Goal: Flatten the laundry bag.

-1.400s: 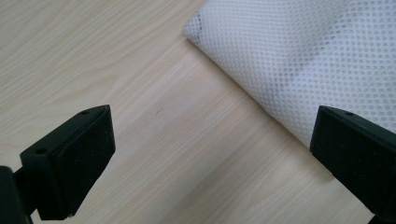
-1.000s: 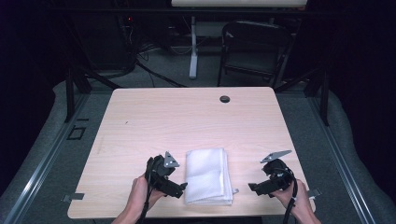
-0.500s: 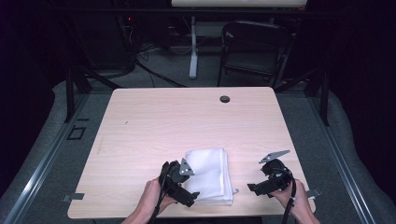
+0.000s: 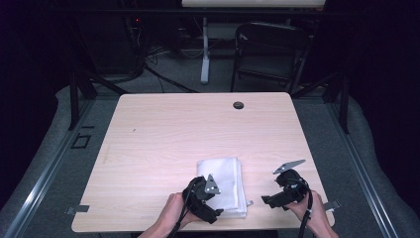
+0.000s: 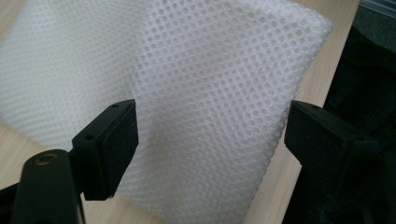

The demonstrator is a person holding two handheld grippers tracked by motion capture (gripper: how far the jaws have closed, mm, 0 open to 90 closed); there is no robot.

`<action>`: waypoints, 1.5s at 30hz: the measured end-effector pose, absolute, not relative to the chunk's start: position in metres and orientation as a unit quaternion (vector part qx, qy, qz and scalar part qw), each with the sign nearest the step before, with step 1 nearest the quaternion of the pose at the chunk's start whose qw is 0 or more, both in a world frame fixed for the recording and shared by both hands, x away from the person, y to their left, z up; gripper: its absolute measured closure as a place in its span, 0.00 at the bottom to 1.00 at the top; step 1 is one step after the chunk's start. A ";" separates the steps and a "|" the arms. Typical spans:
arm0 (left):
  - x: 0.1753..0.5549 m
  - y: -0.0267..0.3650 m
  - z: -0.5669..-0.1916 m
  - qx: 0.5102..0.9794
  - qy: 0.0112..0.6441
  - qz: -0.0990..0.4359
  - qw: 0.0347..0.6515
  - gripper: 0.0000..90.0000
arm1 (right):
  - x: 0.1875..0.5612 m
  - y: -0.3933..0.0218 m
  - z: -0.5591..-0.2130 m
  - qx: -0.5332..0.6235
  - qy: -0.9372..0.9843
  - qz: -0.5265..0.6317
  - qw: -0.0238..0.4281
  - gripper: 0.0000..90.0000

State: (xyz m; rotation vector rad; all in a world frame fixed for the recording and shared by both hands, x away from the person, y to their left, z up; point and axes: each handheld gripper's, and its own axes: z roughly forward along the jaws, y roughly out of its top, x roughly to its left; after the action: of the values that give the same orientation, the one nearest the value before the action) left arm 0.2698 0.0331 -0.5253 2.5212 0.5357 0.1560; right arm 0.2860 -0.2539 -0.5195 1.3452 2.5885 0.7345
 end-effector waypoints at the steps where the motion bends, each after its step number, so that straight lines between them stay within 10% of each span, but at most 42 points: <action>1: 0.269 0.031 -0.527 0.939 0.198 0.061 0.274 0.23 | 0.286 -0.254 -0.519 0.446 0.859 0.244 0.066 0.10; 45: 0.283 0.025 -0.552 0.950 0.180 0.015 0.253 0.54 | 0.286 -0.247 -0.526 0.424 0.876 0.226 0.044 0.14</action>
State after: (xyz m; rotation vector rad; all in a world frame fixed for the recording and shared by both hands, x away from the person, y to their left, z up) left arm 0.2834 0.0248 -0.5524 2.5831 0.4905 0.0408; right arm 0.2858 -0.2468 -0.5262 1.2970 2.6775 0.6917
